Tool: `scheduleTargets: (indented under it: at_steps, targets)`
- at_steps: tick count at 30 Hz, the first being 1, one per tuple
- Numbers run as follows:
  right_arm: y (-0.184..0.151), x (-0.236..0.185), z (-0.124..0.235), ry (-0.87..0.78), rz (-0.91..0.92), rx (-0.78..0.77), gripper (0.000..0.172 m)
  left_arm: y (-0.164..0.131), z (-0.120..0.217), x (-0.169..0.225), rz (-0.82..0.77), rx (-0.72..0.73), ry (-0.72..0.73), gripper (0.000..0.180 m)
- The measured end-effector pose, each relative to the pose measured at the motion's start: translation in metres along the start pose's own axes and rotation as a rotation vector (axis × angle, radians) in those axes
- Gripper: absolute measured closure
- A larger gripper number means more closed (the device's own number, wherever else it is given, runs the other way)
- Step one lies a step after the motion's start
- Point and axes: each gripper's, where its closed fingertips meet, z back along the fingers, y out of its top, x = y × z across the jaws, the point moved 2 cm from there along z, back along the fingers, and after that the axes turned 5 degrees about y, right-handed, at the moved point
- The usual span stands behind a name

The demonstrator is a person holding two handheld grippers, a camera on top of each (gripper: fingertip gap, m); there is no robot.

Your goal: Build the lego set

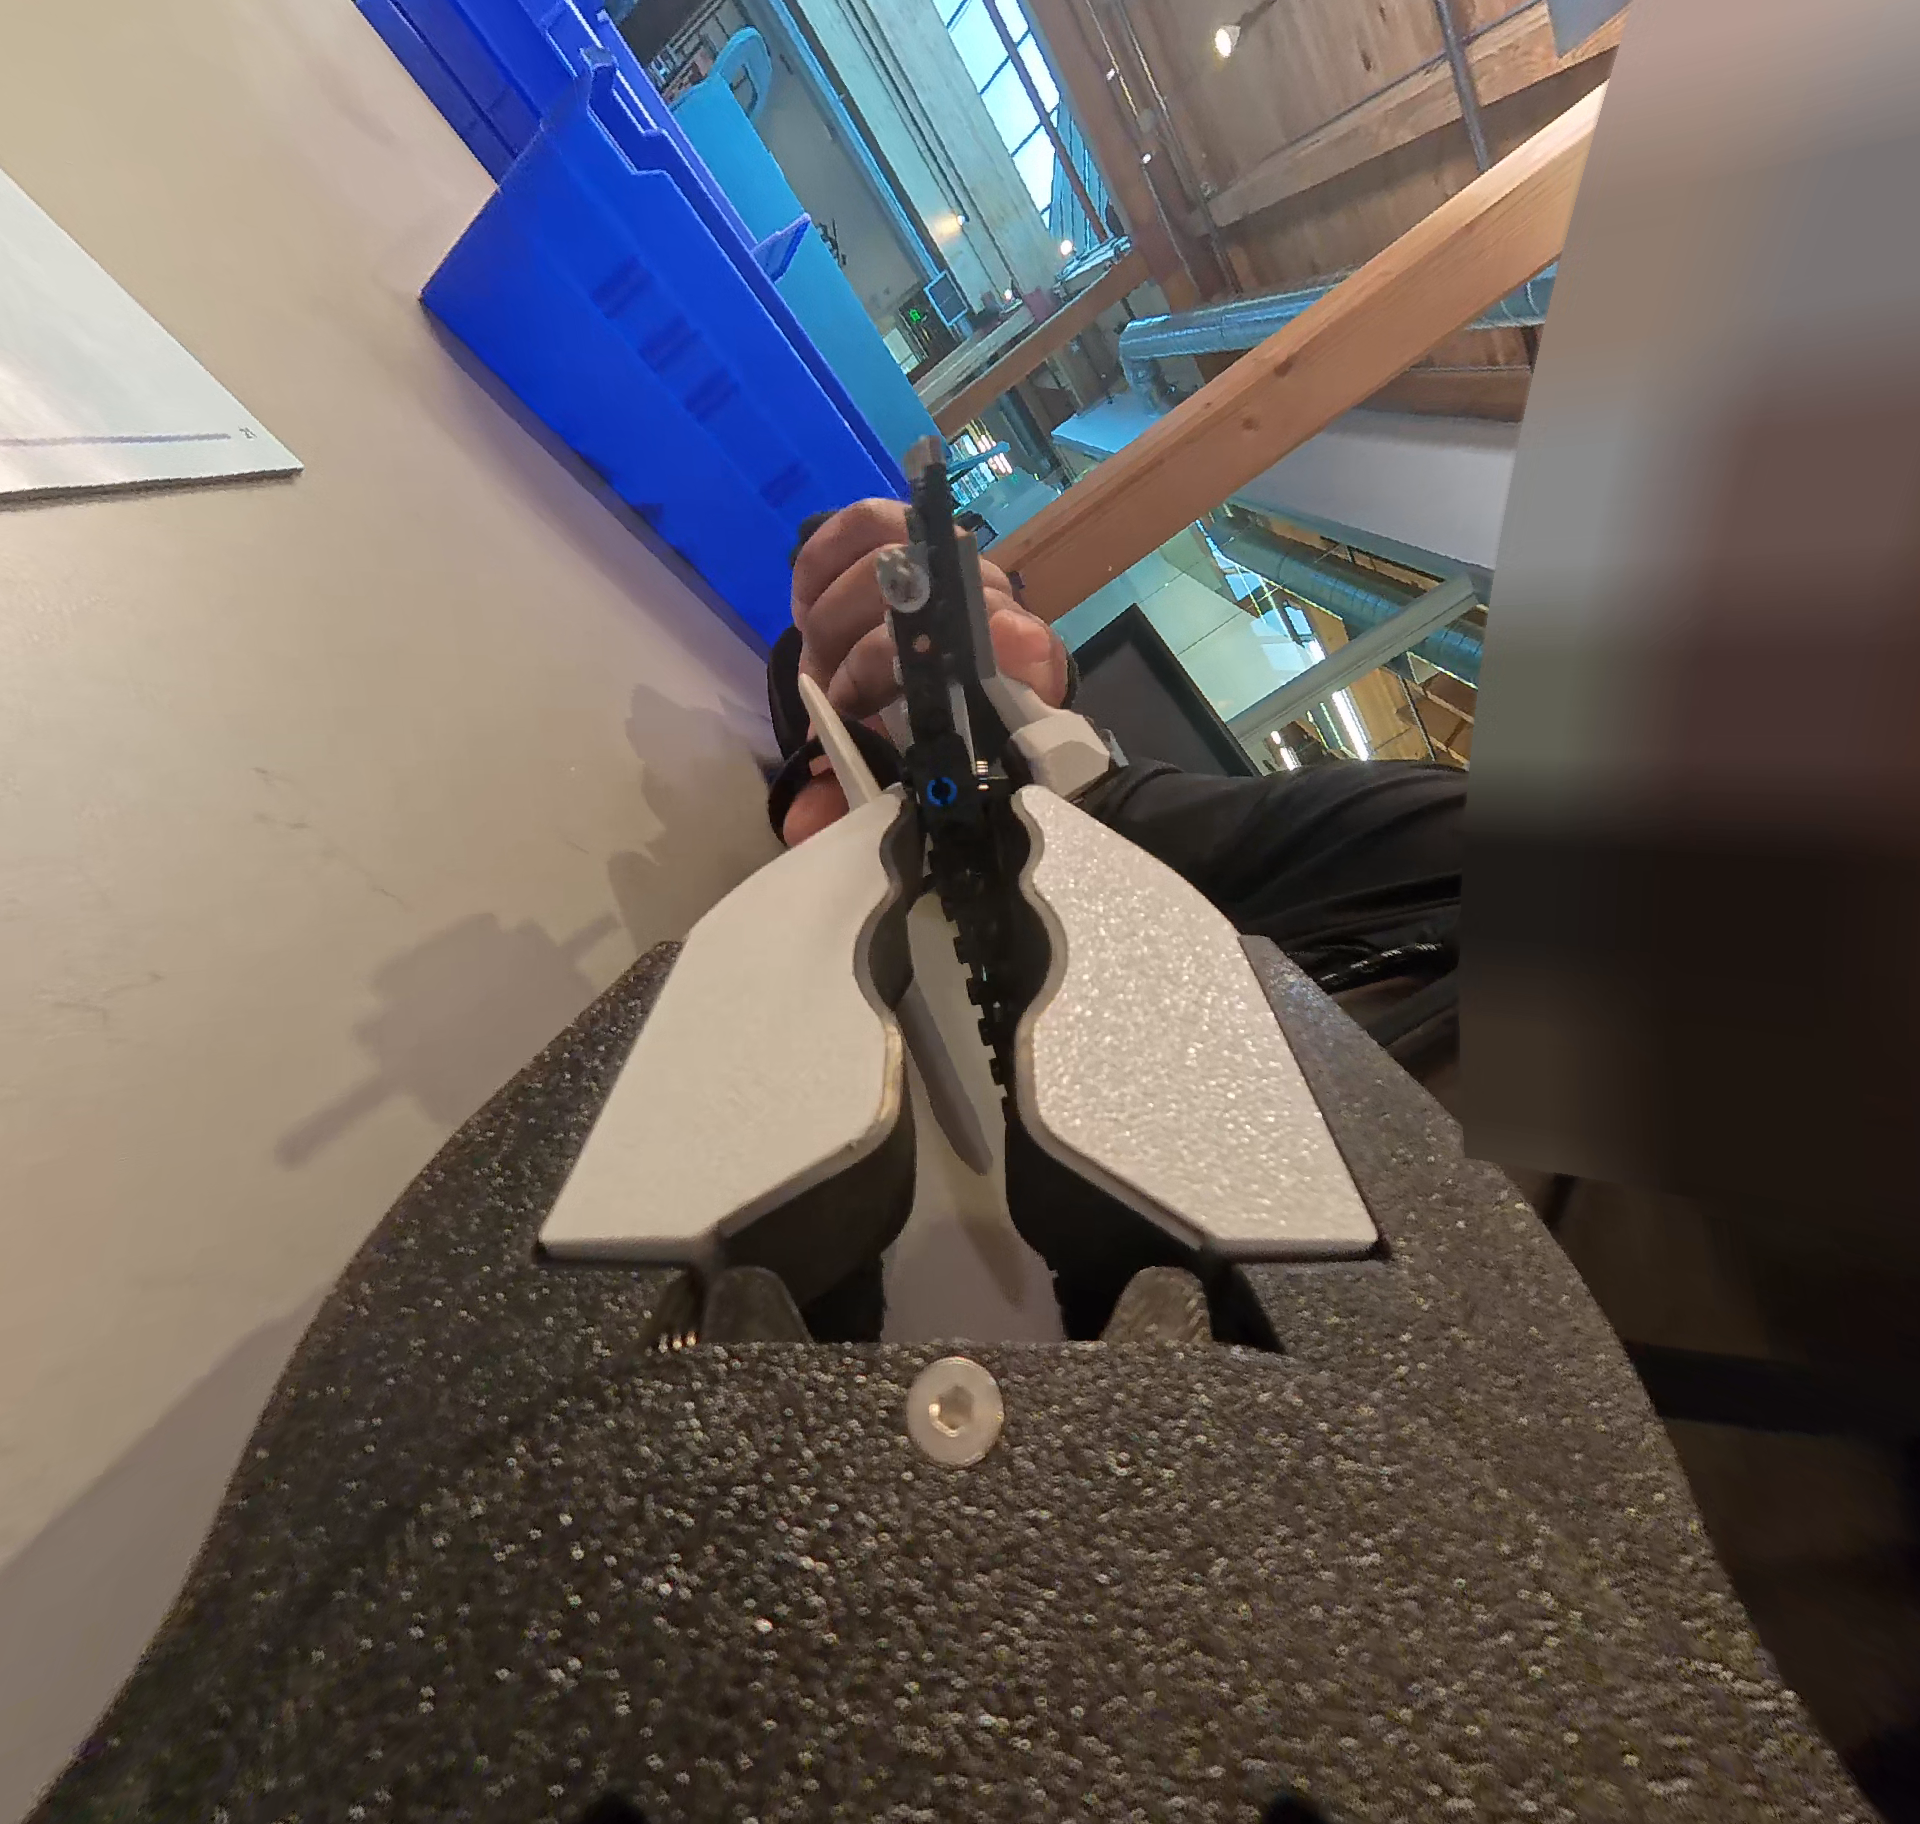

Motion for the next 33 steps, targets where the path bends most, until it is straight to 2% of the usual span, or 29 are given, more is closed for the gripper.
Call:
scheduleTargets:
  at_steps: [6, 10, 13, 15, 17, 18, 20, 24, 28, 33]
  targets:
    - [-0.013, 0.004, 0.004, 0.036, -0.241, -0.043, 0.144, 0.007, 0.003, -0.004, -0.006, 0.053, 0.022, 0.165]
    - [-0.023, 0.016, 0.013, 0.031, -0.518, -0.064, 0.147, 0.018, 0.011, -0.008, -0.011, 0.114, 0.041, 0.165]
    - [-0.035, 0.014, 0.013, 0.150, -0.960, -0.089, 0.149, 0.022, 0.014, -0.008, -0.041, 0.142, 0.041, 0.165]
    - [-0.033, 0.005, 0.006, 0.320, -1.400, -0.065, 0.144, 0.023, 0.013, -0.007, -0.056, 0.148, 0.042, 0.165]
    - [-0.027, 0.005, 0.001, 0.463, -1.839, 0.027, 0.136, 0.022, 0.012, -0.006, -0.067, 0.147, 0.040, 0.165]
    - [-0.028, 0.007, -0.001, 0.495, -2.003, 0.064, 0.133, 0.022, 0.011, -0.005, -0.071, 0.149, 0.039, 0.165]
    - [-0.034, 0.004, -0.004, 0.506, -2.213, 0.084, 0.133, 0.021, 0.010, -0.005, -0.083, 0.146, 0.044, 0.165]
    - [-0.031, 0.000, -0.006, 0.562, -2.391, 0.144, 0.140, 0.019, 0.007, -0.004, -0.099, 0.144, 0.046, 0.165]
    - [-0.025, -0.002, -0.009, 0.604, -2.429, 0.166, 0.142, 0.017, 0.004, -0.003, -0.120, 0.131, 0.051, 0.165]
    - [-0.023, 0.000, -0.008, 0.599, -2.447, 0.210, 0.154, 0.015, 0.003, -0.002, -0.143, 0.121, 0.058, 0.165]
